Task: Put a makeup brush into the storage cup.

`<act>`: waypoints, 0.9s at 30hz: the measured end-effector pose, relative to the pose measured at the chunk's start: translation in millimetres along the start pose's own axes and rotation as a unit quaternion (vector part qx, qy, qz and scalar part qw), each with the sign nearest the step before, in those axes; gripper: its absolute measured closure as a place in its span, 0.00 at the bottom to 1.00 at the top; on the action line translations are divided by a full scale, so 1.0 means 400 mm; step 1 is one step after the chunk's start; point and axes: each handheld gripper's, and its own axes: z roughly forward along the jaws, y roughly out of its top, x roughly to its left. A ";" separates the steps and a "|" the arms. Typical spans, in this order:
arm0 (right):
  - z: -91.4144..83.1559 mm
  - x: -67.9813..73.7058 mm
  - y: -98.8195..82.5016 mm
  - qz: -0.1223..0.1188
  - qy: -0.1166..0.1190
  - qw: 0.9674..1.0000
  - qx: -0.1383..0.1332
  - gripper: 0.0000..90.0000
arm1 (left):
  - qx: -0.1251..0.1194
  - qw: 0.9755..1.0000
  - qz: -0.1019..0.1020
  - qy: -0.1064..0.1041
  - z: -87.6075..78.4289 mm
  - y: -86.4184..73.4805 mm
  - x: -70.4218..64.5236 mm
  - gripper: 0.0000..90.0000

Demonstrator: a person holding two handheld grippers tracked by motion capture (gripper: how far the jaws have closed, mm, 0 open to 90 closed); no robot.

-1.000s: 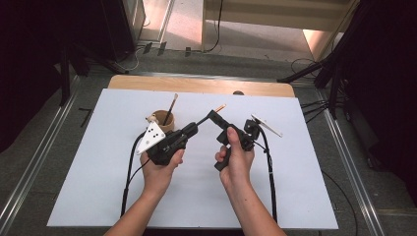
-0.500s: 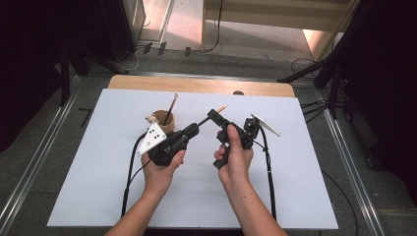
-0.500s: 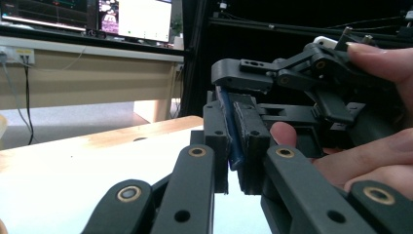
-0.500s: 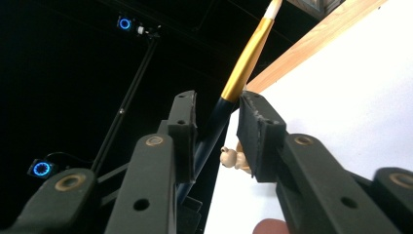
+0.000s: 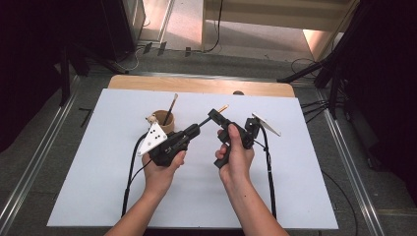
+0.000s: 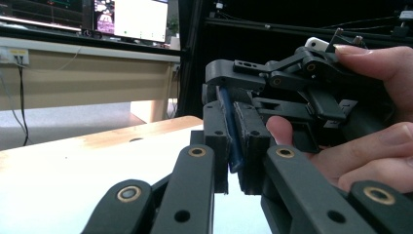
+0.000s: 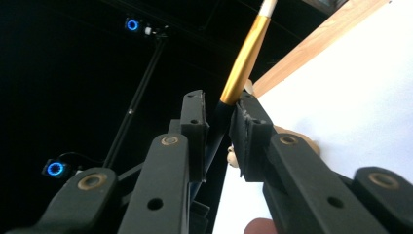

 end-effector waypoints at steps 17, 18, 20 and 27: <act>-0.008 0.018 0.000 -0.076 0.008 0.997 -0.001 0.94 | 0.043 0.999 0.004 -0.012 0.010 -0.011 -0.001 0.62; -0.008 0.018 0.000 -0.081 0.007 0.997 -0.003 0.94 | 0.047 0.999 0.008 -0.011 0.009 -0.008 -0.001 0.61; -0.011 0.021 0.000 -0.095 -0.001 0.995 -0.003 0.94 | 0.050 0.999 0.006 -0.011 0.008 -0.003 0.002 0.56; -0.011 0.041 -0.007 -0.170 -0.026 0.985 -0.006 0.94 | 0.075 0.997 0.019 -0.010 0.014 0.015 0.000 0.58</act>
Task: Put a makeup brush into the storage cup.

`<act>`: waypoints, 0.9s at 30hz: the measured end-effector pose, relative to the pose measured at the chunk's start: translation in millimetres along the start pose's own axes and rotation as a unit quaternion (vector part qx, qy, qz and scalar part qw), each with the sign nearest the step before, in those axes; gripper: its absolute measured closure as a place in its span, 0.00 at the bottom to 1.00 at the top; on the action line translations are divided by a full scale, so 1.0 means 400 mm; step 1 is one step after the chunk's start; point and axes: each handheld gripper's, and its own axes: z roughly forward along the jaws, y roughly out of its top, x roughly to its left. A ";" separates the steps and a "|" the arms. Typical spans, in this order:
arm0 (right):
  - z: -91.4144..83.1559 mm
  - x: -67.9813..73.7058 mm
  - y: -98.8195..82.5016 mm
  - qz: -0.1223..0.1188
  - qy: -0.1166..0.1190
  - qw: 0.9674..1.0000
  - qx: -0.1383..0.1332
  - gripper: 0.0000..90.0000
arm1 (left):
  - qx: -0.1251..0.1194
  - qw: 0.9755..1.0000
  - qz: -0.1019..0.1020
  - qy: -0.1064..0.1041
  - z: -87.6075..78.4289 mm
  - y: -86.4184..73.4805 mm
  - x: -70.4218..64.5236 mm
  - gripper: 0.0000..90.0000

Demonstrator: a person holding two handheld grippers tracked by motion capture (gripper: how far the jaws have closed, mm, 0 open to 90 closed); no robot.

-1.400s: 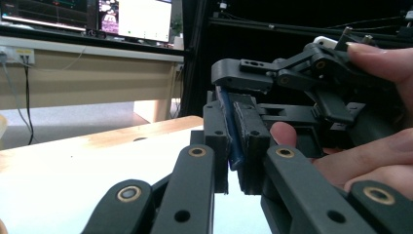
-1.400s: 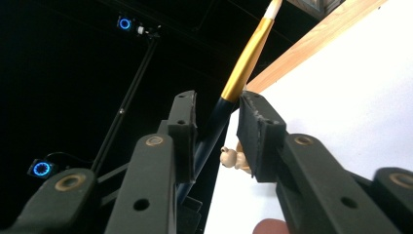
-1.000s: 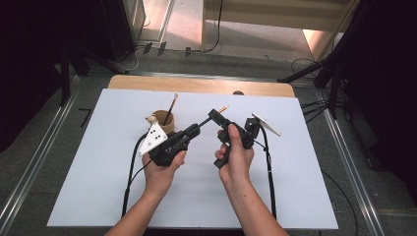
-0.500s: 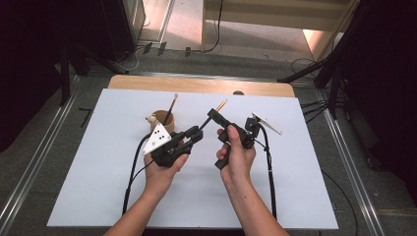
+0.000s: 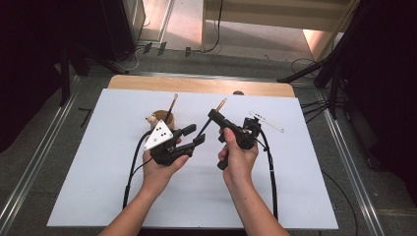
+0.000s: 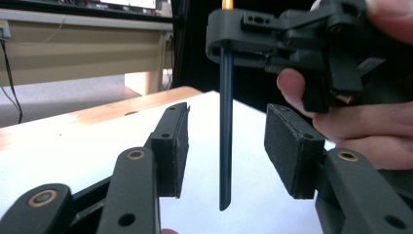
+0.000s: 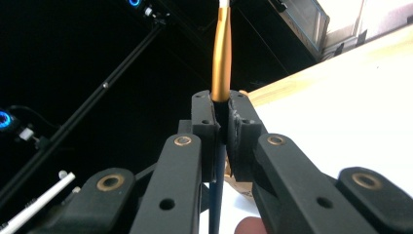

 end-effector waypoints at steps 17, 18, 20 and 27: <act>-0.001 0.048 -0.001 -0.135 -0.034 0.990 0.008 0.94 | 0.046 0.999 0.009 0.012 0.015 0.030 -0.007 0.68; 0.000 0.050 -0.001 -0.145 -0.036 0.989 0.008 0.94 | 0.049 0.999 0.010 0.012 0.015 0.031 -0.006 0.68; 0.000 0.053 -0.002 -0.152 -0.036 0.988 0.009 0.94 | 0.052 0.999 0.009 0.013 0.018 0.033 -0.006 0.69; 0.005 0.062 -0.009 -0.189 -0.039 0.981 0.015 0.94 | 0.062 0.998 0.003 0.014 0.027 0.040 -0.005 0.71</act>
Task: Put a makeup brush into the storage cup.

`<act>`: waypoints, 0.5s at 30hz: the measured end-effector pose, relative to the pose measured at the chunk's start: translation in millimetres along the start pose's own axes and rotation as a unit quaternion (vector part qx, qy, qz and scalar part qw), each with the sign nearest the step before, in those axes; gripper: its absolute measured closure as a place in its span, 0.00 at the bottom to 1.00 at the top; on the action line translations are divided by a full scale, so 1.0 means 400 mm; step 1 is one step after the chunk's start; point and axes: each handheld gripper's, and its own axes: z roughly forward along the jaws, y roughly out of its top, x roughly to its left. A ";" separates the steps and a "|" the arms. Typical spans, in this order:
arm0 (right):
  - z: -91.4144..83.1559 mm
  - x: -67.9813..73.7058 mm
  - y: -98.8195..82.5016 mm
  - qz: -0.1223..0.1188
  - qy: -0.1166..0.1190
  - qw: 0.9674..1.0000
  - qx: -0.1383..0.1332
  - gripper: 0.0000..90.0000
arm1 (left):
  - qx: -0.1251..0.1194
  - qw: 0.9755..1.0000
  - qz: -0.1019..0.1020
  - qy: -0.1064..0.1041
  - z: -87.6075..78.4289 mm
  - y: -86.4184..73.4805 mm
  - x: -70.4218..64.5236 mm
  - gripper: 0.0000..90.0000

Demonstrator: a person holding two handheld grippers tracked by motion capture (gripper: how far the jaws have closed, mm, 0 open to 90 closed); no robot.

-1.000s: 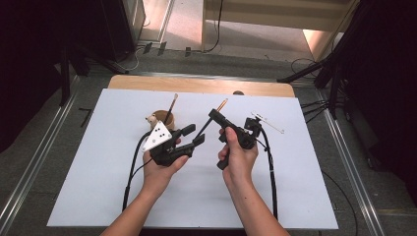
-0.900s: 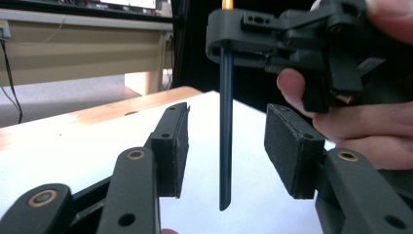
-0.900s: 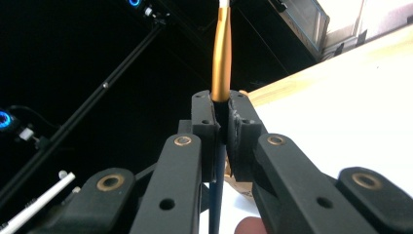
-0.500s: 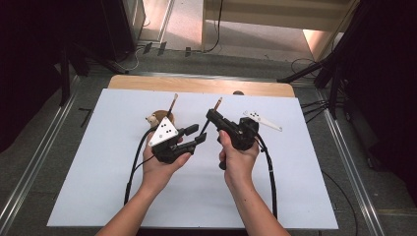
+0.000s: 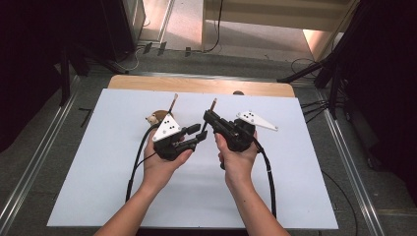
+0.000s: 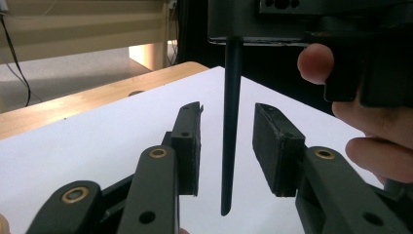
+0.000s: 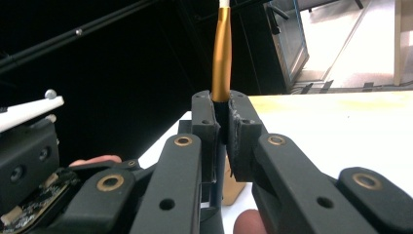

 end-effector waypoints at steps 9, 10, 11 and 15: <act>0.006 0.016 -0.002 -0.034 0.001 0.999 0.010 0.94 | 0.002 1.000 -0.009 -0.002 0.004 0.009 -0.001 0.77; 0.006 0.017 -0.002 -0.039 -0.001 0.999 0.012 0.94 | 0.003 1.000 -0.009 0.000 0.004 0.011 -0.001 0.77; 0.006 0.018 -0.001 -0.041 -0.003 0.999 0.012 0.94 | 0.003 1.000 -0.011 -0.001 0.004 0.012 0.000 0.78; 0.008 0.020 0.000 -0.050 -0.002 0.999 0.013 0.94 | 0.004 1.000 -0.014 -0.002 0.003 0.016 0.003 0.79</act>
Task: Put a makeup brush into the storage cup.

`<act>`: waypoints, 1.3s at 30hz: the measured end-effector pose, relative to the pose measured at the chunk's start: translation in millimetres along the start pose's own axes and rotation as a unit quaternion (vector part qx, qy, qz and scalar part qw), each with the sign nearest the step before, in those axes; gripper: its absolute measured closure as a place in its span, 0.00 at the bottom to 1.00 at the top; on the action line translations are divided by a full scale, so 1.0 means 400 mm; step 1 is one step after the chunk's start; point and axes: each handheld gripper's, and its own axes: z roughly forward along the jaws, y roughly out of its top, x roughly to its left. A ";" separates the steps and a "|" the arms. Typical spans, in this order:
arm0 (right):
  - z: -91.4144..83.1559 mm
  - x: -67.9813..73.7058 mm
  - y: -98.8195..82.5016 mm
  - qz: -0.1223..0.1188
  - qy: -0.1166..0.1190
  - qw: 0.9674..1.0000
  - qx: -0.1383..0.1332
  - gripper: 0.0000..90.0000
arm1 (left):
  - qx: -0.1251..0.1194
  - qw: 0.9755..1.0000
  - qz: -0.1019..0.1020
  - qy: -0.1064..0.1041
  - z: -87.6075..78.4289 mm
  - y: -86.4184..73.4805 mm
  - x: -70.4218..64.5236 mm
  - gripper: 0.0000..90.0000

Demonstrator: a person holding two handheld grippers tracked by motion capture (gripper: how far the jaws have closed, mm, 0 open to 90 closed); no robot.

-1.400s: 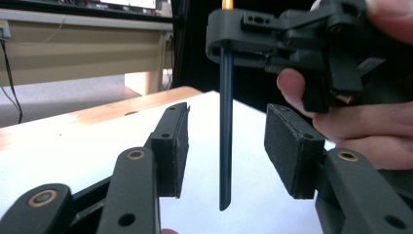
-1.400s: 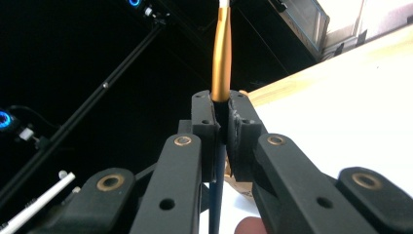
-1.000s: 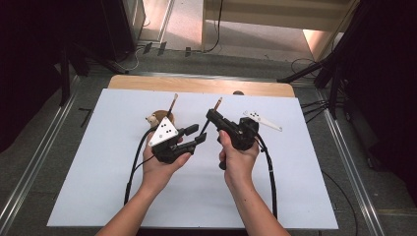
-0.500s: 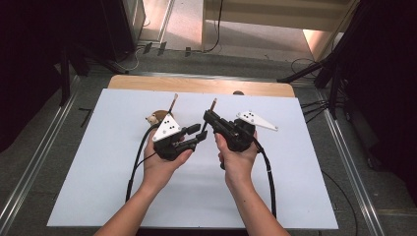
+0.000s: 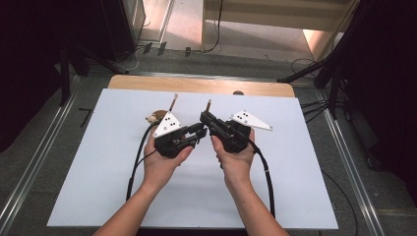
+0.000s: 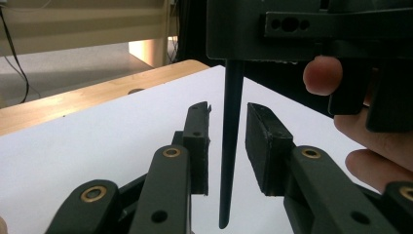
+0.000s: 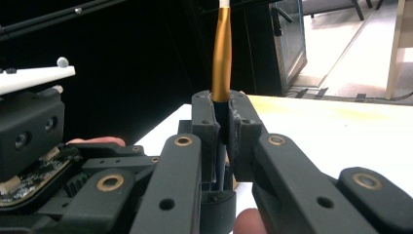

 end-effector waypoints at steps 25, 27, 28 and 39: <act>0.006 0.020 -0.005 -0.050 0.006 0.999 0.012 0.46 | -0.006 1.000 -0.009 -0.022 -0.008 0.008 0.018 0.95; 0.007 0.020 -0.005 -0.052 0.003 0.998 0.022 0.26 | -0.009 1.000 -0.010 -0.020 -0.010 0.008 0.021 0.95; 0.006 0.021 -0.005 -0.053 0.004 0.998 0.021 0.20 | -0.008 1.000 -0.011 -0.019 -0.012 0.008 0.023 0.95; -0.037 0.025 0.009 -0.093 0.017 0.996 -0.003 0.00 | -0.026 0.999 -0.017 -0.014 -0.021 -0.010 0.045 0.95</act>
